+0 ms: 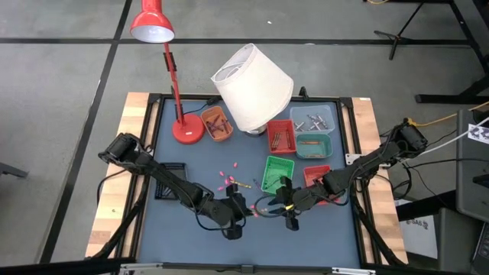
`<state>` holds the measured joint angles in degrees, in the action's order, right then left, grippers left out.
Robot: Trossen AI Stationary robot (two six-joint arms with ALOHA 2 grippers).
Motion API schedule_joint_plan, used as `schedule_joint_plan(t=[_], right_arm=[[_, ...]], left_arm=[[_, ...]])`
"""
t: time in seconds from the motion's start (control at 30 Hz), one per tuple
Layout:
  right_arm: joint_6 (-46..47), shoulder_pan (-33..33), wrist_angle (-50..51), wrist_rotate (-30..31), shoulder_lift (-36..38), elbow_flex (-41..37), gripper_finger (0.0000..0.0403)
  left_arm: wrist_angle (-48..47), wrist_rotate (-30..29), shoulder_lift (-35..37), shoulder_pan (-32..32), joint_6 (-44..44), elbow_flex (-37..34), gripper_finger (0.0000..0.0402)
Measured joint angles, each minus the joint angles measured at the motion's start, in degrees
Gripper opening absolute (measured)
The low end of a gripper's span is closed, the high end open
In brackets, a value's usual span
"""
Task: Sort crayons
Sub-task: Put the yellow crayon into the bottom dark orange bin
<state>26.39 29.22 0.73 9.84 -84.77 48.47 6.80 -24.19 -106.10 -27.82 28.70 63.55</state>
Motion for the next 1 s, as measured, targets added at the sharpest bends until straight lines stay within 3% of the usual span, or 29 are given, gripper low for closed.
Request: schedule_joint_plan(t=[0.33, 0.63, 1.0], right_arm=[[-1.44, 0.01, -5.26, -0.34, 0.02, 0.0, 0.0131], [-2.88, 0.01, -7.04, -0.35, 0.0, 0.0, 0.0128], [-2.88, -0.01, -6.8, -0.19, 0.0, 0.0, 0.0023]], left_arm=[[7.01, -0.25, 0.02, 1.32, -3.88, 0.04, 0.0005], [7.08, -0.13, 0.04, 1.93, -3.9, 0.04, 0.0005], [7.25, 0.11, 0.04, 1.88, -3.89, 0.04, 0.0005]])
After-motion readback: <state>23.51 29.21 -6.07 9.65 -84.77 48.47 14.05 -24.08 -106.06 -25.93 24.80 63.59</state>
